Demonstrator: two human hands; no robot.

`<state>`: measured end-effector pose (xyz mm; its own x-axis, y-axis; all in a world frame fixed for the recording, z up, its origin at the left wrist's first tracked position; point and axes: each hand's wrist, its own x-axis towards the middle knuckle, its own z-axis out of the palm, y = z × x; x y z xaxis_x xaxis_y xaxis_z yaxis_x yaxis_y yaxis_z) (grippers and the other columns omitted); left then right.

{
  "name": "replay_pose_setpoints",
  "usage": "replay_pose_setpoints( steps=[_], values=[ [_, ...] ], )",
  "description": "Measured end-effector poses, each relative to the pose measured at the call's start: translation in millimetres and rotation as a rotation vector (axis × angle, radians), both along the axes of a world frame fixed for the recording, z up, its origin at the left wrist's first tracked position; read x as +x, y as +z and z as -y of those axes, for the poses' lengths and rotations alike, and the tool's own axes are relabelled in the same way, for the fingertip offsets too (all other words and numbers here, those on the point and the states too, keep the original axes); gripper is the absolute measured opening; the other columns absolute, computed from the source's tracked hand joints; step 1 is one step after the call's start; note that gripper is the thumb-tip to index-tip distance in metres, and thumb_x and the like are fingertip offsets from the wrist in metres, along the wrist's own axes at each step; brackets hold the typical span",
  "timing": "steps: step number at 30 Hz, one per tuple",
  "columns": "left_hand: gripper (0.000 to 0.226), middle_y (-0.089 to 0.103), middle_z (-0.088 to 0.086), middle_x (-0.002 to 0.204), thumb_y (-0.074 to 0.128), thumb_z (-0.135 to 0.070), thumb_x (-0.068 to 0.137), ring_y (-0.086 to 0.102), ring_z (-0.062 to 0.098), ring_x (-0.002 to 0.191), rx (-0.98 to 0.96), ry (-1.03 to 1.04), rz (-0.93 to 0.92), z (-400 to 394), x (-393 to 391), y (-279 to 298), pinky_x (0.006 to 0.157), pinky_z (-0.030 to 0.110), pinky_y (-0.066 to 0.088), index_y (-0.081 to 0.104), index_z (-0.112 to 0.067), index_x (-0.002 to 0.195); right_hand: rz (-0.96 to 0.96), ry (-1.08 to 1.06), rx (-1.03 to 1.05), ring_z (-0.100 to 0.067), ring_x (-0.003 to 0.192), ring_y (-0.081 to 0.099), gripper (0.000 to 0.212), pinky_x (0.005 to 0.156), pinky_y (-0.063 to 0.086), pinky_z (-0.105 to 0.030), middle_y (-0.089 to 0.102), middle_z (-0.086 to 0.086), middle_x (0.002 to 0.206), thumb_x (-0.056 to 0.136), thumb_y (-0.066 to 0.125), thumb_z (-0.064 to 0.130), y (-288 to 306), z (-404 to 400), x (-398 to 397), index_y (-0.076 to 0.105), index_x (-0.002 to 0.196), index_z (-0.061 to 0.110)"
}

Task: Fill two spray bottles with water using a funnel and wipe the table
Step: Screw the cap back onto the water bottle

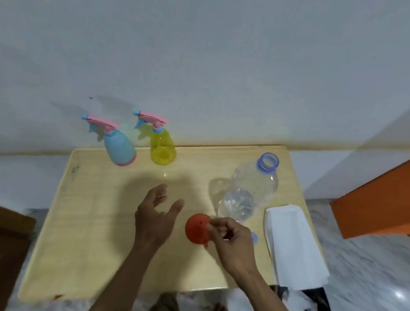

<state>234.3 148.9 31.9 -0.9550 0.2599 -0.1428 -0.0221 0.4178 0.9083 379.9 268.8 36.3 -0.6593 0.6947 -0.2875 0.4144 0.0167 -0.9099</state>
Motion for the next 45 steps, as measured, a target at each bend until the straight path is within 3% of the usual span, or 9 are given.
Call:
replay_pose_setpoints(
  steps=[4,10,16,26,29,32,36,41,45],
  values=[
    [0.071,0.058,-0.008,0.136,0.086,-0.027,0.076,0.056,0.007,0.123,0.106,-0.168,-0.043,-30,43,30,0.089,0.031,0.054,0.052,-0.029,0.138,0.166,-0.079,0.141,-0.010,0.073,0.067,0.006,0.066,0.044,-0.017,0.070,0.006,0.073,0.090,0.071,0.015,-23,-39,46,0.074,0.089,0.020],
    [0.101,0.047,-0.016,0.149,0.082,-0.059,0.063,0.046,-0.002,0.133,0.252,-0.336,-0.098,-82,70,78,0.098,0.025,0.049,0.037,-0.036,0.150,0.469,0.089,0.400,-0.029,0.115,0.061,0.036,0.088,0.046,-0.032,0.071,-0.007,0.122,0.096,0.064,0.033,-47,-76,58,0.068,0.127,0.015],
    [0.077,0.058,-0.020,0.133,0.084,-0.038,0.076,0.049,-0.024,0.114,0.283,-0.328,-0.117,-103,75,81,0.084,0.003,0.045,0.048,-0.032,0.144,0.676,0.261,0.677,-0.026,0.110,0.049,0.026,0.088,0.038,-0.040,0.068,0.002,0.109,0.095,0.059,0.046,-61,-73,59,0.070,0.094,0.023],
    [0.073,0.058,-0.014,0.139,0.081,-0.028,0.081,0.050,-0.008,0.128,0.313,-0.295,-0.165,-103,77,71,0.086,0.004,0.047,0.047,-0.025,0.146,0.588,0.250,0.788,-0.025,0.112,0.051,0.032,0.088,0.036,-0.039,0.071,0.001,0.113,0.100,0.046,0.038,-59,-83,59,0.069,0.117,0.023],
    [0.071,0.058,-0.015,0.138,0.082,-0.024,0.080,0.051,-0.002,0.131,0.337,-0.284,-0.161,-103,78,71,0.086,0.007,0.049,0.049,-0.028,0.143,0.241,-0.018,0.547,-0.030,0.111,0.057,0.027,0.081,0.042,-0.037,0.071,-0.003,0.111,0.098,0.056,0.036,-15,-97,44,0.070,0.111,0.017],
    [0.067,0.060,-0.021,0.130,0.083,-0.018,0.080,0.053,-0.013,0.121,0.370,-0.273,-0.131,-104,81,74,0.082,0.005,0.048,0.051,-0.032,0.137,-0.187,-0.183,0.363,-0.011,0.104,0.063,0.025,0.080,0.045,-0.023,0.071,0.004,0.111,0.098,0.062,0.035,61,-113,30,0.068,0.117,0.019],
    [0.067,0.060,-0.020,0.130,0.083,-0.018,0.079,0.054,-0.015,0.119,0.397,-0.269,-0.099,-104,81,73,0.084,0.007,0.049,0.052,-0.026,0.138,-0.370,0.125,0.471,0.005,0.098,0.063,0.027,0.075,0.046,-0.008,0.070,0.014,0.113,0.099,0.064,0.028,153,-123,21,0.065,0.124,0.021],
    [0.070,0.057,-0.021,0.136,0.083,-0.026,0.080,0.050,-0.013,0.126,0.376,-0.271,-0.092,-102,81,74,0.096,0.017,0.050,0.050,-0.029,0.142,-0.137,0.545,0.842,-0.015,0.112,0.061,0.035,0.096,0.047,-0.027,0.065,0.000,0.131,0.102,0.057,0.024,180,-126,7,0.060,0.136,0.016],
    [0.070,0.057,-0.022,0.135,0.084,-0.028,0.079,0.049,-0.014,0.126,0.372,-0.261,-0.075,-101,81,76,0.101,0.022,0.050,0.050,-0.034,0.140,-0.060,0.644,0.930,-0.021,0.116,0.059,0.035,0.092,0.041,-0.024,0.064,-0.002,0.131,0.103,0.054,0.023,183,-129,1,0.060,0.137,0.016]
  ],
)
